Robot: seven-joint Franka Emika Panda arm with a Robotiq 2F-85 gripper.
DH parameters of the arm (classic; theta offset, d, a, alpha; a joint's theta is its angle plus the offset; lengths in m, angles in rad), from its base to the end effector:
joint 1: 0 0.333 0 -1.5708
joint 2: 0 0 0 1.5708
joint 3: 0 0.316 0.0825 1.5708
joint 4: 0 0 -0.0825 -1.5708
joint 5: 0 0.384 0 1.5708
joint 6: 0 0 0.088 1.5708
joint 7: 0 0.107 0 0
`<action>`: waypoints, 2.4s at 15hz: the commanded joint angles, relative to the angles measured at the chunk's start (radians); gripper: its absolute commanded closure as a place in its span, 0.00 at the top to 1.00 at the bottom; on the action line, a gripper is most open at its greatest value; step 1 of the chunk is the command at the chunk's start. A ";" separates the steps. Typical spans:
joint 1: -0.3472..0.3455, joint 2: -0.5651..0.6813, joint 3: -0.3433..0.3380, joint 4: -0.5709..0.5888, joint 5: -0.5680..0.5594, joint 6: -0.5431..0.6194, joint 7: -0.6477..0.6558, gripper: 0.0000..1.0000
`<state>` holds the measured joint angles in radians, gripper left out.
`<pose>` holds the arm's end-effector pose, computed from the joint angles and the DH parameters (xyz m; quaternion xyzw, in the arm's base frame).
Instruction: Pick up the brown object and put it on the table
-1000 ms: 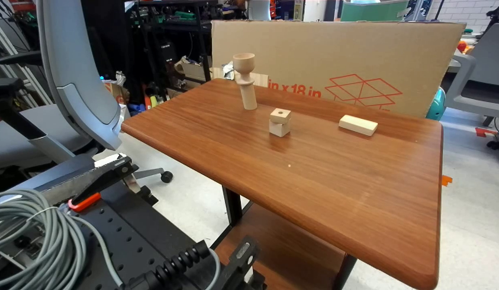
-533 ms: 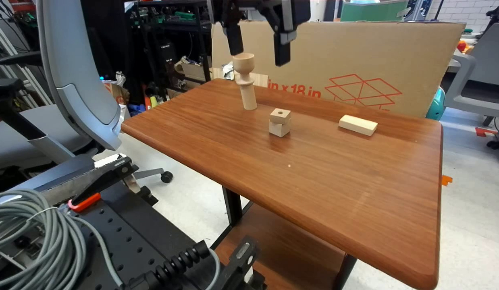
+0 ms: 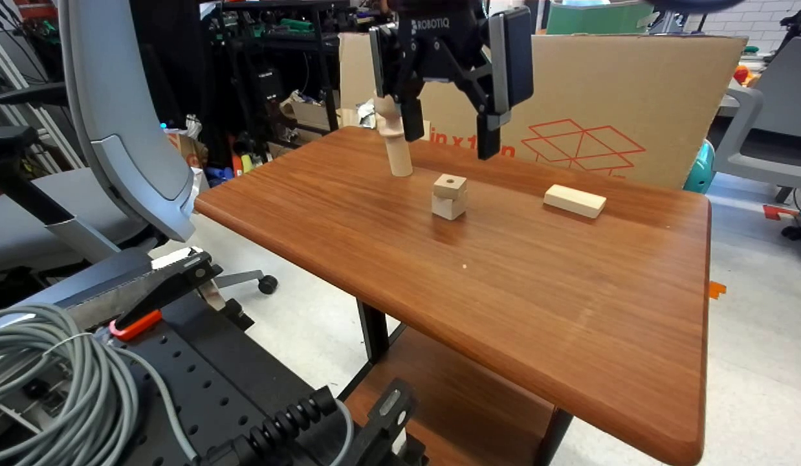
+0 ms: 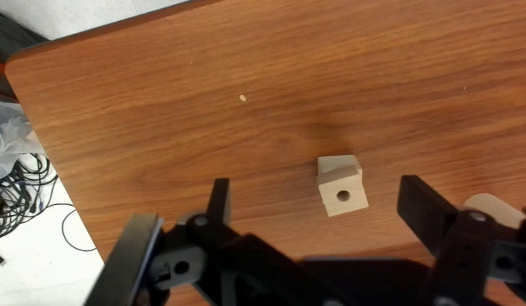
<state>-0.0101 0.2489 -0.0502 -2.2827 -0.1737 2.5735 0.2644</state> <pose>0.5368 -0.0297 0.2482 0.9943 -0.0889 0.0260 0.0520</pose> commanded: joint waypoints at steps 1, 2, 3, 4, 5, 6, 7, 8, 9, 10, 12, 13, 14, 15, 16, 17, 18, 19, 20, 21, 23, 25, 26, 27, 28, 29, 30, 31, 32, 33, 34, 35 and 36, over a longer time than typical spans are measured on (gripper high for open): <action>0.020 0.069 -0.010 0.072 0.010 -0.010 -0.007 1.00; 0.022 0.084 -0.008 0.084 0.014 -0.012 -0.014 1.00; 0.023 0.098 -0.006 0.096 0.018 -0.014 -0.020 1.00; 0.026 0.109 -0.007 0.106 0.018 -0.016 -0.022 1.00; 0.030 0.117 -0.011 0.112 0.013 -0.018 -0.021 1.00; 0.035 0.129 -0.014 0.120 0.008 -0.019 -0.017 1.00; 0.038 0.140 -0.016 0.129 0.007 -0.021 -0.016 1.00; 0.040 0.149 -0.017 0.136 0.007 -0.023 -0.016 1.00; 0.041 0.159 -0.018 0.144 0.006 -0.023 -0.016 1.00; 0.043 0.170 -0.020 0.154 0.005 -0.025 -0.014 1.00; 0.045 0.190 -0.022 0.171 0.005 -0.030 -0.015 1.00; 0.046 0.199 -0.022 0.179 0.004 -0.032 -0.016 1.00; 0.049 0.208 -0.023 0.186 0.004 -0.035 -0.016 1.00; 0.050 0.216 -0.024 0.194 0.003 -0.036 -0.017 1.00; 0.053 0.224 -0.025 0.200 0.001 -0.038 -0.016 1.00; 0.056 0.231 -0.026 0.206 0.000 -0.040 -0.016 1.00; 0.059 0.237 -0.026 0.211 -0.001 -0.041 -0.016 1.00; 0.063 0.242 -0.028 0.214 -0.002 -0.041 -0.016 0.75; 0.067 0.246 -0.030 0.216 -0.004 -0.040 -0.015 0.74; 0.072 0.247 -0.034 0.216 -0.008 -0.039 -0.012 0.65; 0.080 0.251 -0.040 0.217 -0.011 -0.039 -0.011 0.49; 0.086 0.249 -0.046 0.215 -0.013 -0.041 -0.011 0.35; 0.088 0.247 -0.049 0.213 -0.014 -0.042 -0.012 0.27; 0.091 0.244 -0.050 0.210 -0.016 -0.040 -0.013 0.20; 0.094 0.240 -0.053 0.205 -0.019 -0.039 -0.012 0.12; 0.096 0.239 -0.054 0.204 -0.021 -0.038 -0.012 0.10; 0.099 0.239 -0.056 0.203 -0.024 -0.037 -0.012 0.10; 0.101 0.238 -0.057 0.202 -0.026 -0.036 -0.012 0.10; 0.103 0.234 -0.058 0.196 -0.029 -0.034 -0.014 0.10; 0.106 0.233 -0.060 0.194 -0.032 -0.032 -0.013 0.10; 0.110 0.230 -0.062 0.190 -0.036 -0.032 -0.013 0.10; 0.114 0.228 -0.065 0.187 -0.039 -0.030 -0.011 0.10; 0.118 0.224 -0.068 0.182 -0.044 -0.029 -0.011 0.10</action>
<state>0.0794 0.4835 -0.0931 -2.0980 -0.1796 2.5668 0.2498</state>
